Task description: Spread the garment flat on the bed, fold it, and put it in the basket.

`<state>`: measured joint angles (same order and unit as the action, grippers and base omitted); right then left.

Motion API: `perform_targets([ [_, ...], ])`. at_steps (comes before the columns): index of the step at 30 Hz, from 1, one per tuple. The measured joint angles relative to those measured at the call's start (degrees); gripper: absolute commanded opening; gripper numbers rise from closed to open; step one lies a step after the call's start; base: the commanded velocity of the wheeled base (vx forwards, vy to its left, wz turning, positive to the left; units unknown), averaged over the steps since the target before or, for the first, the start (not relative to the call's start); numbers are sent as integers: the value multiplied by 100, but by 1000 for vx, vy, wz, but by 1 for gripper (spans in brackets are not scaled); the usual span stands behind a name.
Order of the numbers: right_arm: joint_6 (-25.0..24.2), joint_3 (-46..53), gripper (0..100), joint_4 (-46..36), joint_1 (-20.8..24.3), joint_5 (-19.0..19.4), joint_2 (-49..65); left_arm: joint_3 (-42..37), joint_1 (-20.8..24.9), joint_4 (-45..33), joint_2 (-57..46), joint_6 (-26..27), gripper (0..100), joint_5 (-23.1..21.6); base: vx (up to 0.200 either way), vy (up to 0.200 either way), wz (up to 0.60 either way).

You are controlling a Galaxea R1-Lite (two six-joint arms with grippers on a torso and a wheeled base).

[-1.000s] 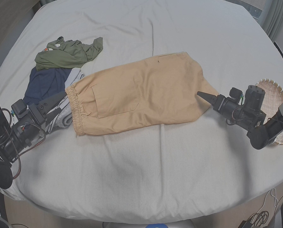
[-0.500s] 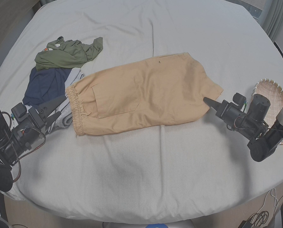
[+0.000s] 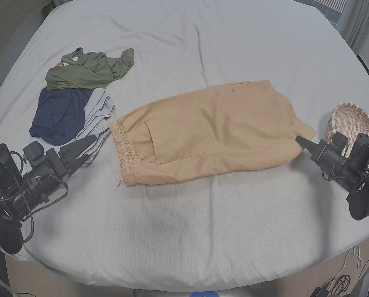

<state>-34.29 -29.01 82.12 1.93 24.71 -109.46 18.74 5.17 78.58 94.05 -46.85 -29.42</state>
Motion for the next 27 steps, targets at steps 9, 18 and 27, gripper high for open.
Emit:
perform_targets([
  [9, 394, 241, 100, -4, -85, 13, 4, 121, 408, 5, 532, 45, 100, 11, 0, 0, 0],
  [18, 427, 630, 100, 369, -69, 332, 6, 427, 483, 162, 1209, 271, 100, 110, 0, 0, 0],
  [27, 433, 779, 100, 471, -55, 340, 102, 981, 797, 296, 1913, 273, 100, 635, 0, 0, 0],
])
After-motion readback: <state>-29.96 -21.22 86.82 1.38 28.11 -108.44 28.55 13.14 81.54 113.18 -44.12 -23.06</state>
